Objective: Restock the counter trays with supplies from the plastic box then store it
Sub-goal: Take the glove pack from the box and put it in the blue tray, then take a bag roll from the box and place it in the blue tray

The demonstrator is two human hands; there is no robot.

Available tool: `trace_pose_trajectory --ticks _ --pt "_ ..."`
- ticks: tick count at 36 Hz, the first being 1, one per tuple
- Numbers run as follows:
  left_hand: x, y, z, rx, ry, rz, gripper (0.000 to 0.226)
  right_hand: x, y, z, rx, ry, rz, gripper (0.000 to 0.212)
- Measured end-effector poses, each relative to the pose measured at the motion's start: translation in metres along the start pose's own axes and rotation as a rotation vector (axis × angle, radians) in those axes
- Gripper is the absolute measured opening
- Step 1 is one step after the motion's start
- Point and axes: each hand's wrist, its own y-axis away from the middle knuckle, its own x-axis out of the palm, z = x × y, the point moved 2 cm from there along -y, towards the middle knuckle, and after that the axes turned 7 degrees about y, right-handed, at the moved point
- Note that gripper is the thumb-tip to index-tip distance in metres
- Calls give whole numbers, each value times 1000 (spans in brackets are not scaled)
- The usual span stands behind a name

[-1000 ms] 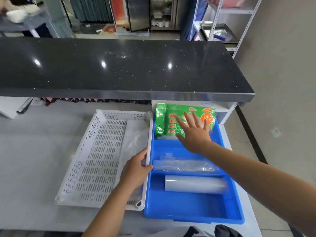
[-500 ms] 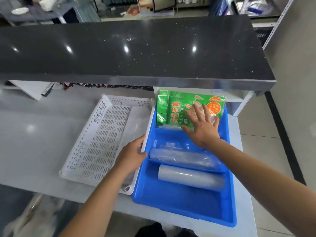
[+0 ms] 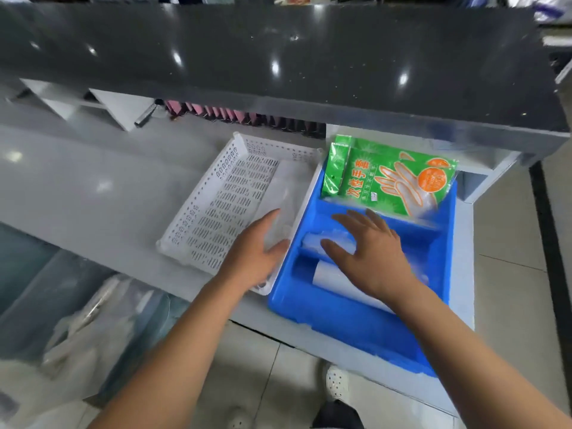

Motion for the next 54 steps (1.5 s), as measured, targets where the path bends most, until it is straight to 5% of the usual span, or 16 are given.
trace_pose_trajectory --ticks 3,8,16,23,34,43,54 --pt "-22 44 28 128 -14 -77 69 21 36 47 -67 -91 -4 78" --pt "-66 139 112 166 -90 -218 72 81 87 128 -233 -227 107 67" --pt "-122 286 277 -360 -13 -268 83 203 143 236 -422 -46 536 69" --pt "-164 351 334 -500 130 -413 74 242 145 327 -544 90 612 63" --pt "-190 356 398 -698 301 -357 73 311 91 407 -590 259 772 58" --pt "-283 330 457 -907 254 -310 70 404 -1 498 -662 317 867 64" --pt "-380 233 526 -886 110 -238 64 525 -82 540 -660 580 1010 58"
